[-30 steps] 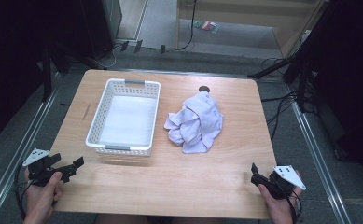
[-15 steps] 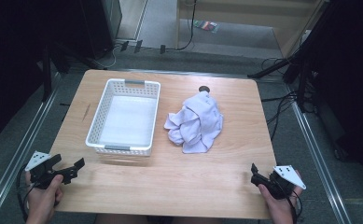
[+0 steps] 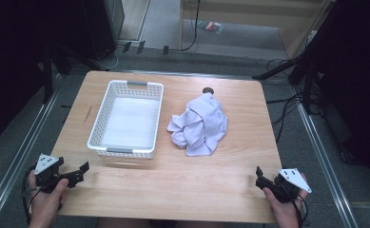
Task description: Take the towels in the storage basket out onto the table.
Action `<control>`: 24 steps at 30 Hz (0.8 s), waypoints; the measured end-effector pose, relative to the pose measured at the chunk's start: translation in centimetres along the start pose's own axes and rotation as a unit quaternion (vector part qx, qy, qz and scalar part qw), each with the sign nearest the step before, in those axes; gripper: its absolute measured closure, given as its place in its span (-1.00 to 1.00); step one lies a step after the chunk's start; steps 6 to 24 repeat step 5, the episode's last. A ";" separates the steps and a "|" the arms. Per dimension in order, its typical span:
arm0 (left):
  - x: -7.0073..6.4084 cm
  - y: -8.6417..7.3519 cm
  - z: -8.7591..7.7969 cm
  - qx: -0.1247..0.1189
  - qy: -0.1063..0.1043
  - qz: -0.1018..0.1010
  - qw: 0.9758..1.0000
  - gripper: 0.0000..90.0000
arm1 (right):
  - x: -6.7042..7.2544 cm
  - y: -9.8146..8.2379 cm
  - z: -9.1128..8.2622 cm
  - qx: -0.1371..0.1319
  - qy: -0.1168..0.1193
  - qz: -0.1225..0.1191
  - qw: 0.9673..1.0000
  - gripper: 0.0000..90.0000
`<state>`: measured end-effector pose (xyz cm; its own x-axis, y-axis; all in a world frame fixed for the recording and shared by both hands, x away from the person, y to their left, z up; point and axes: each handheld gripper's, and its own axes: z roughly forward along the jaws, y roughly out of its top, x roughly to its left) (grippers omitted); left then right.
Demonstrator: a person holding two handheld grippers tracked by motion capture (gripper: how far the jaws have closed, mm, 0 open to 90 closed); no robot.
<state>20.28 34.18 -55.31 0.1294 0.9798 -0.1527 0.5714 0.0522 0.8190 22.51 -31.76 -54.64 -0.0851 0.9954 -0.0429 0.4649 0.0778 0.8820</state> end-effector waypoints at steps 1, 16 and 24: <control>0.0 0.0 0.0 0.000 0.000 0.000 1.000 -0.97 | 0.0 0.0 0.0 -0.001 0.000 -0.001 1.000 -0.80; 0.0 0.0 0.0 0.003 -0.001 0.000 1.000 -0.97 | 0.0 0.0 0.0 0.000 0.000 0.000 1.000 -0.80; 0.0 0.0 0.0 0.003 -0.001 0.000 1.000 -0.97 | 0.0 0.0 0.0 0.000 0.000 0.000 1.000 -0.80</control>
